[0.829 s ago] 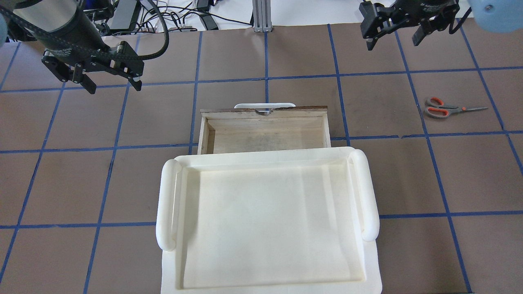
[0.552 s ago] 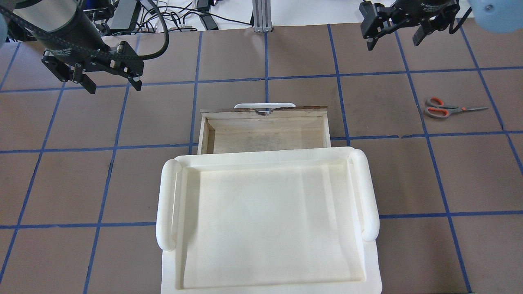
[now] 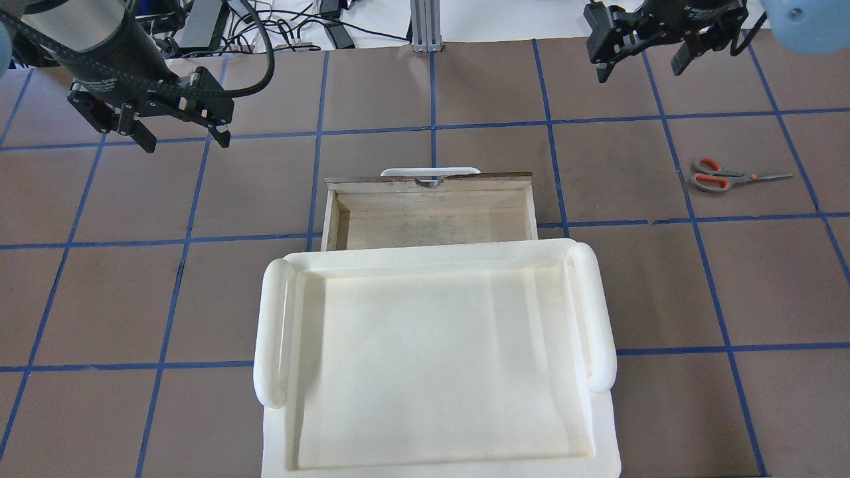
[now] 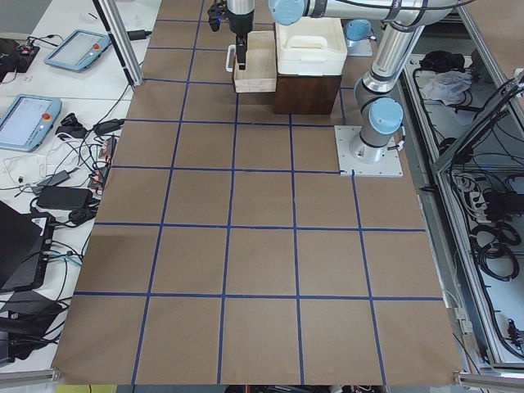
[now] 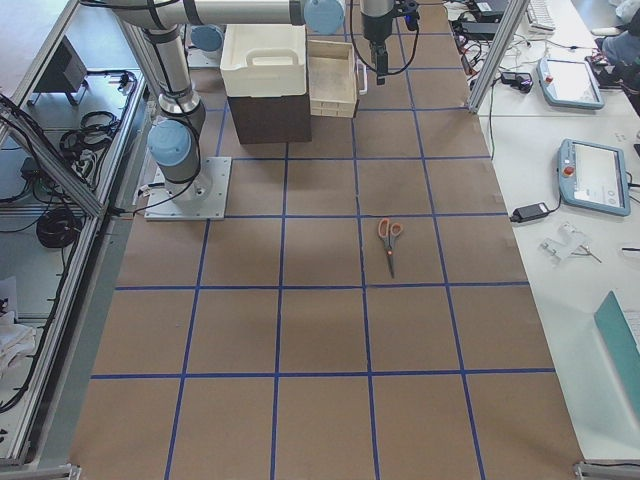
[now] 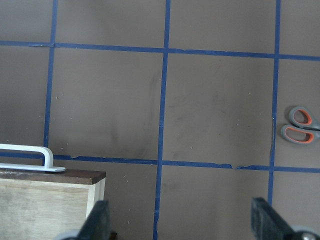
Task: Put scissors in drawer and close it
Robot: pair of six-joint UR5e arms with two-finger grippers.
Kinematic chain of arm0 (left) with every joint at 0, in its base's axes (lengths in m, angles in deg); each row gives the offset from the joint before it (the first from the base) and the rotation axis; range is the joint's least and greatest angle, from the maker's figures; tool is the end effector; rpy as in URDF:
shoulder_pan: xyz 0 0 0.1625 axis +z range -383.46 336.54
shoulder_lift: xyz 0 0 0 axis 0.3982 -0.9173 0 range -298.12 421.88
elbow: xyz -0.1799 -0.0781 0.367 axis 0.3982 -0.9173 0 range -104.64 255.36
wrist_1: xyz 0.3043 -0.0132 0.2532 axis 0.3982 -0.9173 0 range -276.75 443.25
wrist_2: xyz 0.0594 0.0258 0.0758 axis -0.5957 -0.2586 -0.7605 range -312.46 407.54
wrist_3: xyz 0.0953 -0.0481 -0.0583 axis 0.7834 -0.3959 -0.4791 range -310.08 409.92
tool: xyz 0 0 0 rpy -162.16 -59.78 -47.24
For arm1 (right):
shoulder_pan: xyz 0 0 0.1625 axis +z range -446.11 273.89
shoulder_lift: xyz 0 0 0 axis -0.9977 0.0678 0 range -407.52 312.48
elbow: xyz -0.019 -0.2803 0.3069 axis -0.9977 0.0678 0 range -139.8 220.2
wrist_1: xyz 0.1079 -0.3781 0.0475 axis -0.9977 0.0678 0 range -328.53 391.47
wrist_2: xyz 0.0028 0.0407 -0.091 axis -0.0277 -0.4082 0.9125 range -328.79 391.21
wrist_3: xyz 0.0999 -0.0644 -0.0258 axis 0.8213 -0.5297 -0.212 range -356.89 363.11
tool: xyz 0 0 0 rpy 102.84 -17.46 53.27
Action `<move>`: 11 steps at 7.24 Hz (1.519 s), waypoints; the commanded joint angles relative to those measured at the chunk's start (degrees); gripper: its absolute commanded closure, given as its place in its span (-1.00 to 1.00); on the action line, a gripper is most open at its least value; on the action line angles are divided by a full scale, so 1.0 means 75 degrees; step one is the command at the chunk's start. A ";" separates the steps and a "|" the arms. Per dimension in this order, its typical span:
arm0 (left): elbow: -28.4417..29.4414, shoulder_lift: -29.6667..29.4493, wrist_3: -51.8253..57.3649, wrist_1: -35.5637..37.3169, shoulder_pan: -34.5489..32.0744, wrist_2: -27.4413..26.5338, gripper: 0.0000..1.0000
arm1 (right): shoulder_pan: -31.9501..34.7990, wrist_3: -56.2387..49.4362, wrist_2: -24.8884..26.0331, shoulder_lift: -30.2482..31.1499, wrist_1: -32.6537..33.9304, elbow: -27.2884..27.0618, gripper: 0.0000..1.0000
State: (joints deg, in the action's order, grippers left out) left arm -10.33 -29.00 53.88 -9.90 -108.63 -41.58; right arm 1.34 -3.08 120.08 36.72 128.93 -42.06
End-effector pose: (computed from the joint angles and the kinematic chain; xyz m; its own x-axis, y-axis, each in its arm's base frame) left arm -0.0942 -0.4887 0.4797 -0.9998 -0.0152 0.0150 -0.0152 0.9999 -0.0058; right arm 0.1119 -0.5383 0.4858 -0.9979 -0.0651 -0.0016 -0.0639 0.9842 -0.1651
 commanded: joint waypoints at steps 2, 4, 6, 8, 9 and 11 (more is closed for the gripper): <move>0.0000 0.0000 0.0000 -0.0001 0.0000 0.0000 -1.00 | 0.0012 0.0039 0.0056 0.0158 -0.0104 -0.0001 -1.00; 0.0000 -0.0012 0.0000 0.0010 0.0000 0.0000 -1.00 | 0.0245 0.0087 0.0068 0.0253 -0.0093 -0.0094 -1.00; 0.0000 0.0000 0.0000 -0.0001 0.0000 0.0000 -1.00 | 0.0258 0.0005 0.0056 0.0288 -0.0105 -0.0176 -1.00; 0.0000 -0.0012 0.0000 0.0010 0.0000 0.0000 -1.00 | 0.0258 -0.0054 0.0056 0.0346 -0.0233 -0.0176 -1.00; 0.0000 -0.0012 0.0000 0.0010 0.0000 0.0000 -1.00 | 0.0235 -0.0054 -0.0002 0.0474 -0.0617 -0.0176 -1.00; 0.0000 -0.0012 0.0000 0.0010 0.0000 0.0000 -1.00 | 0.0165 -0.0089 0.0068 0.0581 -0.1100 -0.0153 -1.00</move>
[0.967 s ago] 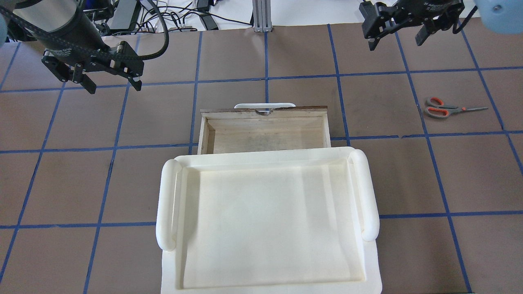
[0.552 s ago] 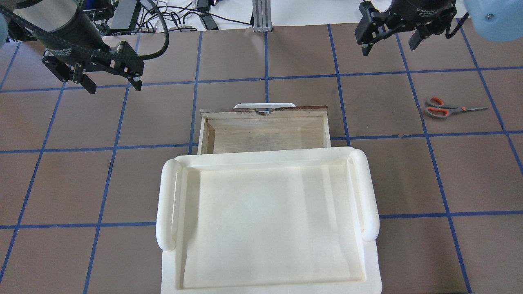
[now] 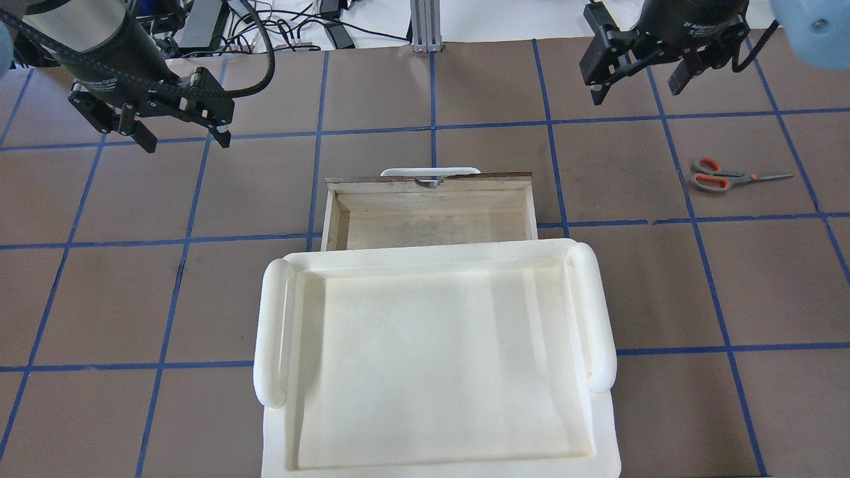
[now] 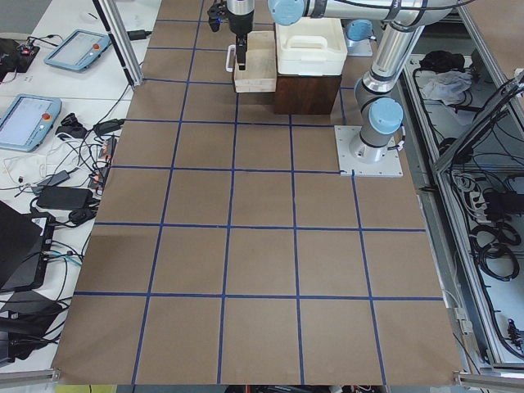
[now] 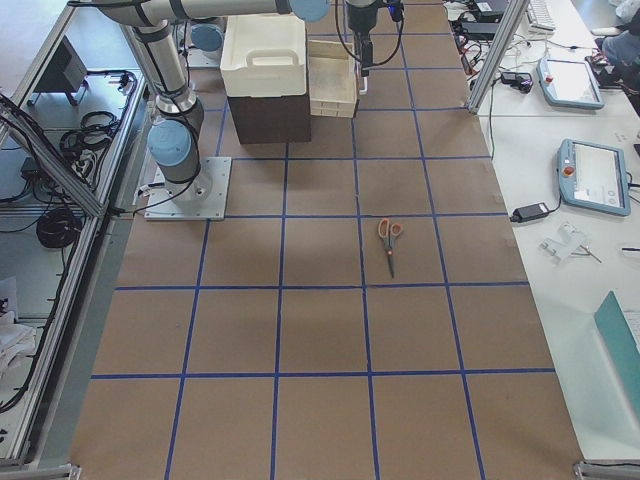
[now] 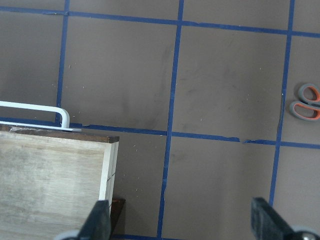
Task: Put scissors in drawer and close it
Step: 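Move the right gripper toward the grey-and-orange scissors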
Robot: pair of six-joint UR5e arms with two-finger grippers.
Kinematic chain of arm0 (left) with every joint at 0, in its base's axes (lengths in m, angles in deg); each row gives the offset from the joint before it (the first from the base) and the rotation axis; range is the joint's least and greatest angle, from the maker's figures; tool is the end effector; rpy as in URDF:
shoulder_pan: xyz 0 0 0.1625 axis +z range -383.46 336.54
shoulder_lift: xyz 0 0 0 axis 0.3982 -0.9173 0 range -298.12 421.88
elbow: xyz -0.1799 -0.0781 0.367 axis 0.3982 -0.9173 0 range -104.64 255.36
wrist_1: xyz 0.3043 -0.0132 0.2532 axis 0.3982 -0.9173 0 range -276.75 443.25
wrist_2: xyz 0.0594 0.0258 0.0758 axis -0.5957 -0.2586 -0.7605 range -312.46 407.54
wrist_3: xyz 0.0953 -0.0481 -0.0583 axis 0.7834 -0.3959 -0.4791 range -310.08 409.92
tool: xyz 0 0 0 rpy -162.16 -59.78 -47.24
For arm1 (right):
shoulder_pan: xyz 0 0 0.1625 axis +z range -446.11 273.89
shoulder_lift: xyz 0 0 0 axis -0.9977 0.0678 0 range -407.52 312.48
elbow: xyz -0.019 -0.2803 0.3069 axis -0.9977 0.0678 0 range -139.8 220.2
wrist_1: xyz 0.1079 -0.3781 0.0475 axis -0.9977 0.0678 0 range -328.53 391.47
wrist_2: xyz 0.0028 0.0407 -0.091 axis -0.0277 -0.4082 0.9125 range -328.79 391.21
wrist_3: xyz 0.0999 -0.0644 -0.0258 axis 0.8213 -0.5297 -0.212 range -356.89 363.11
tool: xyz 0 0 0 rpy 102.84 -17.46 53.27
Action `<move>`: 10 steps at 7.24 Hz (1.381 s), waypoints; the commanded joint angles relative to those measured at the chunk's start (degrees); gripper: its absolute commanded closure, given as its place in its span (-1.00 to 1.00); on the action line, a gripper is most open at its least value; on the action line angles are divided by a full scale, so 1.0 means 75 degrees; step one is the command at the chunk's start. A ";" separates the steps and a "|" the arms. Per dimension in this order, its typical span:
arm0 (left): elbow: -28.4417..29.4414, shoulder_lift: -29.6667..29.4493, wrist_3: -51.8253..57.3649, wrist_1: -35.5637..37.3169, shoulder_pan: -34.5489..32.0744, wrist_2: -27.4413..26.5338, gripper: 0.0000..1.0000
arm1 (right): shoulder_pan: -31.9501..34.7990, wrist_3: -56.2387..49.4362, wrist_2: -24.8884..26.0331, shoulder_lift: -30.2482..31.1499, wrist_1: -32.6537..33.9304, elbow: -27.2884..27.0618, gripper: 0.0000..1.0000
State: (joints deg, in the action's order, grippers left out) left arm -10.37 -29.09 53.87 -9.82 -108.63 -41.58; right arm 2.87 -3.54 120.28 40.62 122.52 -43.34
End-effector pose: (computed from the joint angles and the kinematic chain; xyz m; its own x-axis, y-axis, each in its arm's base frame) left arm -0.0942 -0.4893 0.4787 -0.9998 -0.0153 0.0151 -0.0154 0.9999 -0.0049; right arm 0.1265 -0.4988 0.4971 -0.9951 -0.0990 -0.0046 -0.0980 0.9902 -0.0996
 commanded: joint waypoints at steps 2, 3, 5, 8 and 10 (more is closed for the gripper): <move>0.0005 0.0011 0.0000 0.0000 0.0000 0.0000 -1.00 | -0.0018 -0.0039 -0.0040 0.0119 -0.0211 0.0029 -1.00; 0.0005 0.0000 0.0000 0.0000 0.0000 0.0000 -1.00 | -0.0040 -0.0039 0.0006 0.0177 -0.0199 0.0018 -1.00; 0.0005 0.0000 0.0000 0.0000 0.0000 0.0000 -1.00 | -0.0052 -0.1028 -0.0016 0.0131 0.0184 -0.0006 -1.00; 0.0005 0.0000 0.0000 -0.0012 0.0000 0.0000 -1.00 | -0.0076 -0.1211 0.0054 0.0131 0.0223 -0.0017 -1.00; 0.0005 0.0011 0.0000 -0.0012 0.0000 0.0000 -1.00 | -0.0076 -0.1211 0.0065 0.0131 0.0165 -0.0029 -1.00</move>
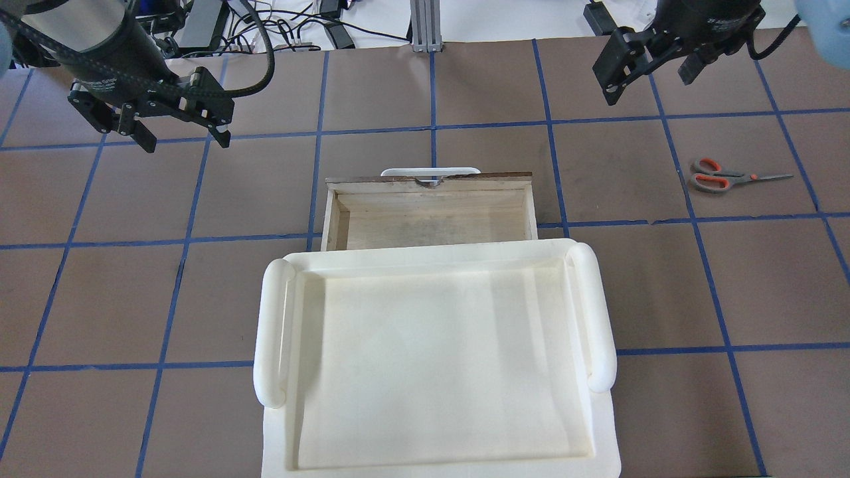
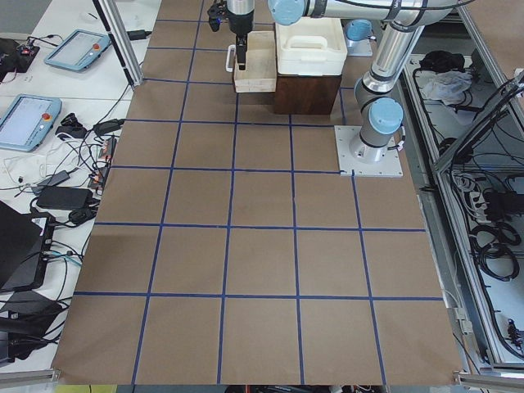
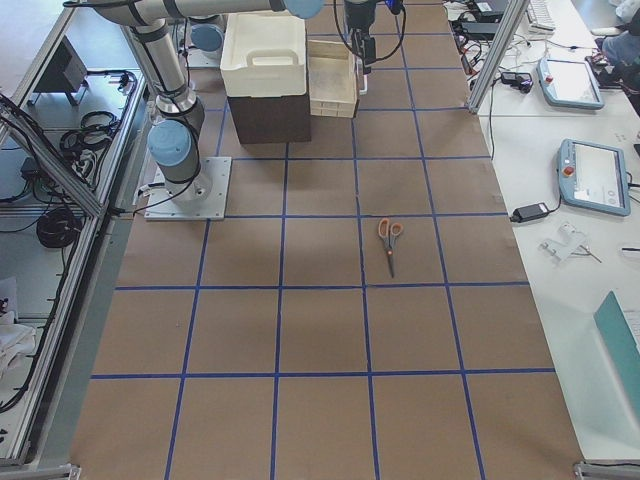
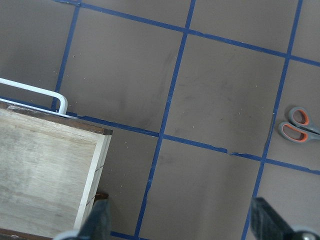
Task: Put scissors in drawer and close it
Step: 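Move the right gripper toward the grey-and-orange scissors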
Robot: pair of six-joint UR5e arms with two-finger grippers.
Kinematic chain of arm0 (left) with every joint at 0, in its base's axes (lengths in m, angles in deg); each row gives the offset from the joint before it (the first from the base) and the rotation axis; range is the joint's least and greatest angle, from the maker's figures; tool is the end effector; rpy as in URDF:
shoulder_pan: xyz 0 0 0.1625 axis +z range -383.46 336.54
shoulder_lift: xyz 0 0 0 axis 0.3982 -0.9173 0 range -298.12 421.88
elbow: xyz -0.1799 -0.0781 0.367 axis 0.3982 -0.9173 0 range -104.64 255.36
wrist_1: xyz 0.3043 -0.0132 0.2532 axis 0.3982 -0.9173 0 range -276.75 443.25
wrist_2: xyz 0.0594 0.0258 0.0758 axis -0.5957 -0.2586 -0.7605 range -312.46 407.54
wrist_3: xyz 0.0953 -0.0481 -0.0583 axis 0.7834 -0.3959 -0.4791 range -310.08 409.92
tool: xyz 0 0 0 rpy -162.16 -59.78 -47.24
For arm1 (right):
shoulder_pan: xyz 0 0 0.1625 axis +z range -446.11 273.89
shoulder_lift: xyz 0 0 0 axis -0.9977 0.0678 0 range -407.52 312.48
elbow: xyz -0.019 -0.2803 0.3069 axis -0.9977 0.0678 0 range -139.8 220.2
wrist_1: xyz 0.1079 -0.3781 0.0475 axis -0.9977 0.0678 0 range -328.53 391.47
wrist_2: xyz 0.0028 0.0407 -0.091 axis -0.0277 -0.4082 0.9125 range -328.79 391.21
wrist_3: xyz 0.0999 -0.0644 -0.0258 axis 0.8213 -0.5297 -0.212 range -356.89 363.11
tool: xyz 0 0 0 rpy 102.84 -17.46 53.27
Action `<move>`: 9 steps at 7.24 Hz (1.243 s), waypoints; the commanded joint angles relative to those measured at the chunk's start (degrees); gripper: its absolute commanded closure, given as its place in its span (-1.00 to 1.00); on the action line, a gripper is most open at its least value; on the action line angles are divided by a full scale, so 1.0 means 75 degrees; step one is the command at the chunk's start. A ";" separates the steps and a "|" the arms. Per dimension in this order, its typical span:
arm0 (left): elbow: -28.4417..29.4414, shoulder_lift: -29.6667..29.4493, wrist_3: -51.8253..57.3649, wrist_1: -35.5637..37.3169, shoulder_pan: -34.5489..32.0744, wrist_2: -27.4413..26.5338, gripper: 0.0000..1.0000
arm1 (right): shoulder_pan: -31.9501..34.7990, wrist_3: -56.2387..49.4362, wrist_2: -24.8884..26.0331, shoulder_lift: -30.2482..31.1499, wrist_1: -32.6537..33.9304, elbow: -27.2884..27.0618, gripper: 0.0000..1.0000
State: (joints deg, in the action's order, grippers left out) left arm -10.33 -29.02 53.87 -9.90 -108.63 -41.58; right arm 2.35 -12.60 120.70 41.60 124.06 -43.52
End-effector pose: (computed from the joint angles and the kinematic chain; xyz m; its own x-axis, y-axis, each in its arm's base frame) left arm -0.0942 -0.4888 0.4795 -0.9998 -0.0153 0.0151 -0.0154 0.9999 -0.0054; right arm 0.1211 -0.4967 0.5070 -0.9695 -0.2432 0.0292 -0.2449 0.9599 -0.1362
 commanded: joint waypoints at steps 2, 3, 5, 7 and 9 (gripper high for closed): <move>0.0000 0.0003 0.0000 -0.0002 0.0000 0.0000 -1.00 | -0.0029 -0.0422 0.0010 -0.0023 0.0041 -0.0039 -1.00; 0.0000 0.0003 0.0000 -0.0002 0.0000 0.0000 -1.00 | -0.0250 -0.1063 -0.0002 -0.0047 0.0053 -0.0190 -1.00; 0.0000 0.0003 0.0000 -0.0002 0.0000 0.0000 -1.00 | -0.0860 -0.2657 -0.0073 -0.0047 0.0030 -0.0623 -1.00; -0.0012 0.0003 0.0000 0.0010 0.0000 0.0000 -1.00 | -0.0966 -0.4122 -0.0014 -0.0233 0.0669 -0.1080 -1.00; -0.0012 -0.0009 0.0012 -0.0002 0.0000 0.0000 -1.00 | -0.1666 -0.5278 -0.0014 -0.0794 0.1629 -0.1922 -1.00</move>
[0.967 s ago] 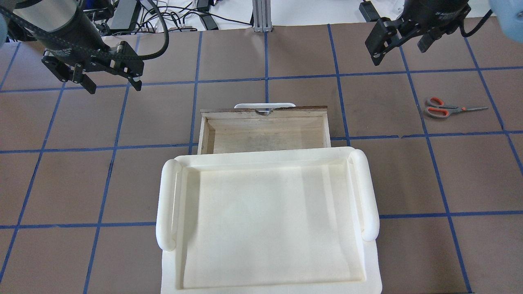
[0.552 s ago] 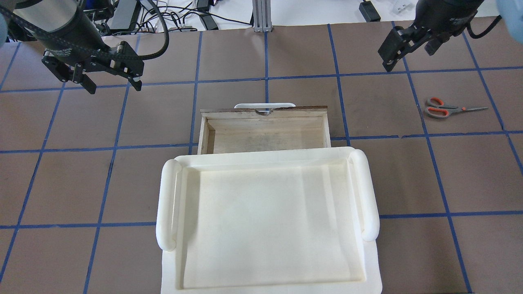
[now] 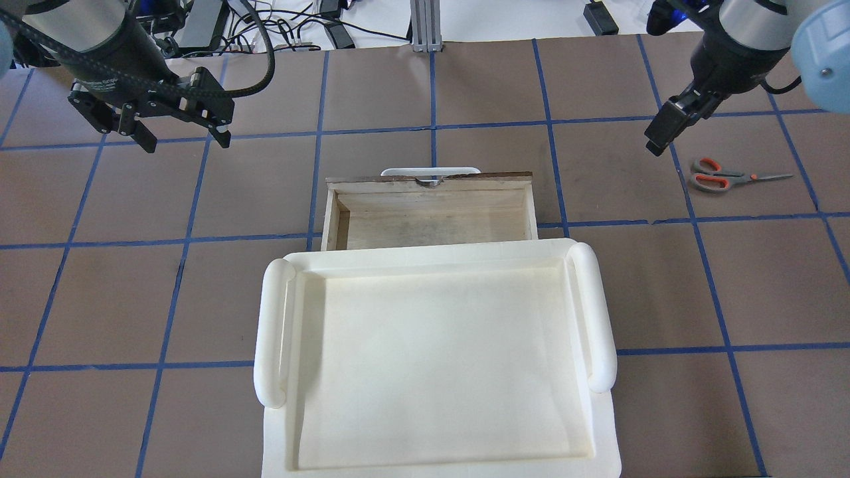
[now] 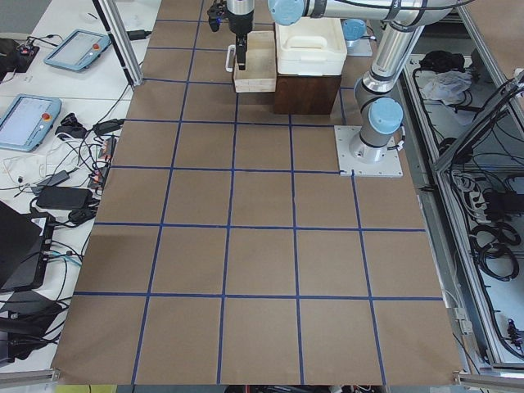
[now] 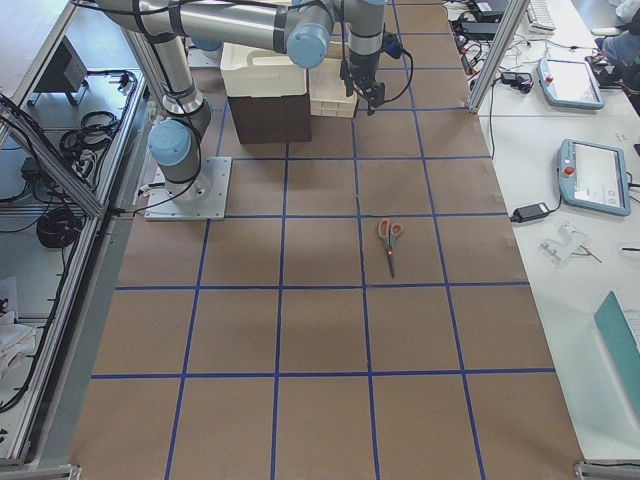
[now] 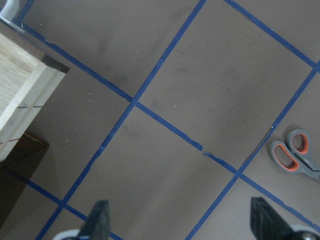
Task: Put scissors in drawer and close it
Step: 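Move the right gripper toward the grey-and-orange scissors, then lower the right gripper onto the scissors and close it on them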
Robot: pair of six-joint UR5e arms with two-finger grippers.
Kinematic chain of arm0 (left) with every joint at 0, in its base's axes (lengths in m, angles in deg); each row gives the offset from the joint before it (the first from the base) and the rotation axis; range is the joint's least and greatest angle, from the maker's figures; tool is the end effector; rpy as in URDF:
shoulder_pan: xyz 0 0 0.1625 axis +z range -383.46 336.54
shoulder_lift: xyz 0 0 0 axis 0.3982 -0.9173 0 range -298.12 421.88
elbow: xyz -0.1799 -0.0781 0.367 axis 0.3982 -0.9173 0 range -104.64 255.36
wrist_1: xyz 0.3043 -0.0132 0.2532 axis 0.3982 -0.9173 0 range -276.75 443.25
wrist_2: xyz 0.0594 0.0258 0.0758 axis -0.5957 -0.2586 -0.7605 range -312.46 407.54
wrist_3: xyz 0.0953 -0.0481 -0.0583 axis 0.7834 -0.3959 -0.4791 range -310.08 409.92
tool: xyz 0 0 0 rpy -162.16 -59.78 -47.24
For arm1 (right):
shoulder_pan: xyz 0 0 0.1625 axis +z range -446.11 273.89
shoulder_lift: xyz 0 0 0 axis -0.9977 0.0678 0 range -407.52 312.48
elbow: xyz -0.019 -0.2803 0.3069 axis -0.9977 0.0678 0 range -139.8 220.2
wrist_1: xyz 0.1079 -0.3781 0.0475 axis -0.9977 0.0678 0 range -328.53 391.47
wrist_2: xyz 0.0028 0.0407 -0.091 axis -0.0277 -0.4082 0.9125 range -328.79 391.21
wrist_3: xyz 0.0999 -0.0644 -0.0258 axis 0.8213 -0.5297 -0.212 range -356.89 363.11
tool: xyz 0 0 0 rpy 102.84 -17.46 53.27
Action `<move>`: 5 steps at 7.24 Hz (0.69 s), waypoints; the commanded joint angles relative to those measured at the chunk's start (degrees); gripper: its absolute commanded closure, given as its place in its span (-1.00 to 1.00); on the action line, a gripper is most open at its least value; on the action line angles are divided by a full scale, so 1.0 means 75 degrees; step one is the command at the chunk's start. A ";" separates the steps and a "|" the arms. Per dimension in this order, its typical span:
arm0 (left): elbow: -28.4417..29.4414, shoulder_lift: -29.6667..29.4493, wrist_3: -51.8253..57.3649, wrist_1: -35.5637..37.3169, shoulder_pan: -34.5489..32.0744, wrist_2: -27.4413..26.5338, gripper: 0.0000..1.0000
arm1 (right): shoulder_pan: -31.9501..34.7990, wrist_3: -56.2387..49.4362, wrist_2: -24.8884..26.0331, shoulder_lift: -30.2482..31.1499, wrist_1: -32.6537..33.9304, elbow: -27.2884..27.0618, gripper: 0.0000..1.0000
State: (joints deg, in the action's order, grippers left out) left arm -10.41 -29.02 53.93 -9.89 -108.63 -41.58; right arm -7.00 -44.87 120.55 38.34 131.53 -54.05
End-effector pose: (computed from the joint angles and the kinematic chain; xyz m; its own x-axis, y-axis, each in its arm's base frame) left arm -0.0942 -0.4887 0.4789 -0.9998 -0.0143 0.0151 -0.0144 0.9999 -0.0042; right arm 0.0375 -0.5186 0.4044 -0.7977 -0.6029 0.0140 -0.6030 0.7972 -0.0280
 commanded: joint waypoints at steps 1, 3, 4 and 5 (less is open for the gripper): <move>0.0011 -0.0009 0.0004 0.0009 0.0000 0.0000 -1.00 | -0.1026 -0.2215 -0.0006 -0.0826 0.1243 -0.0651 -1.00; 0.0011 -0.0009 0.0004 0.0009 0.0000 0.0000 -1.00 | -0.1885 -0.4106 -0.0006 -0.2043 0.2563 -0.0605 -1.00; 0.0000 -0.0009 0.0004 0.0009 0.0000 0.0000 -1.00 | -0.1957 -0.4787 0.0029 -0.2525 0.3257 -0.0559 -1.00; 0.0011 0.0003 -0.0007 -0.0002 0.0000 -0.0012 -1.00 | -0.2190 -0.5293 0.0133 -0.2982 0.3601 -0.0280 -1.00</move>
State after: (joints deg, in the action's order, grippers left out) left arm -10.38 -29.08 53.94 -9.85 -108.63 -41.60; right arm -21.51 -79.00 120.87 20.41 153.98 -57.81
